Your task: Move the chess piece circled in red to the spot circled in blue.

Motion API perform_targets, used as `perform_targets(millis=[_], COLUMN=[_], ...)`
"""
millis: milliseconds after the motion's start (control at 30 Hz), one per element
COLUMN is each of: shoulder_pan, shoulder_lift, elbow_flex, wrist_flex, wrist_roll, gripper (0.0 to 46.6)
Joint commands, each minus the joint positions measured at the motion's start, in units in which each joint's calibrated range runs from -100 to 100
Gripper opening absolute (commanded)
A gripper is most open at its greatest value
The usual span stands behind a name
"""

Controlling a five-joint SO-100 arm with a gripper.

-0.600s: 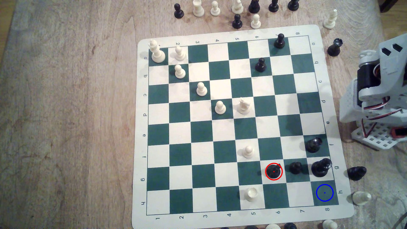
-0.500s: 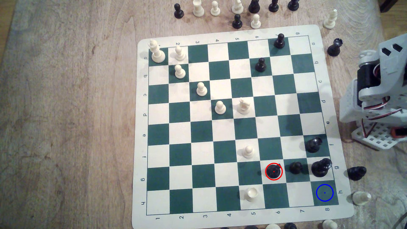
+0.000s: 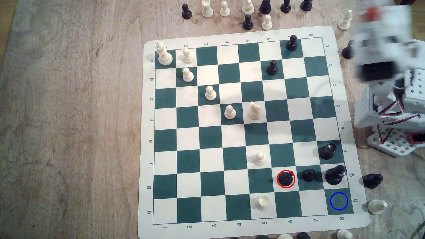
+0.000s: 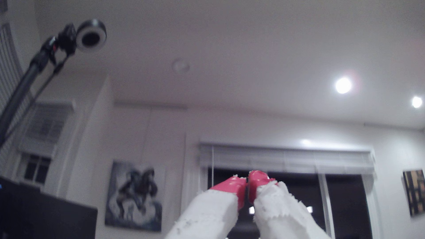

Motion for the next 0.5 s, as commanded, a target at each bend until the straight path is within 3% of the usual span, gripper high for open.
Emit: perform_targets(millis=[0,200,467], shoulder_pan=[1.75,2.92,8.09], shoulder_lift=[-0.11,-0.11,0.31], elbow_flex=[-8.08,-11.61,-24.85], wrist_flex=[20.88,39.48,67.08], wrist_roll=[-0.15,-0.34,-0.24], gripper=[0.2,0.2,22.5])
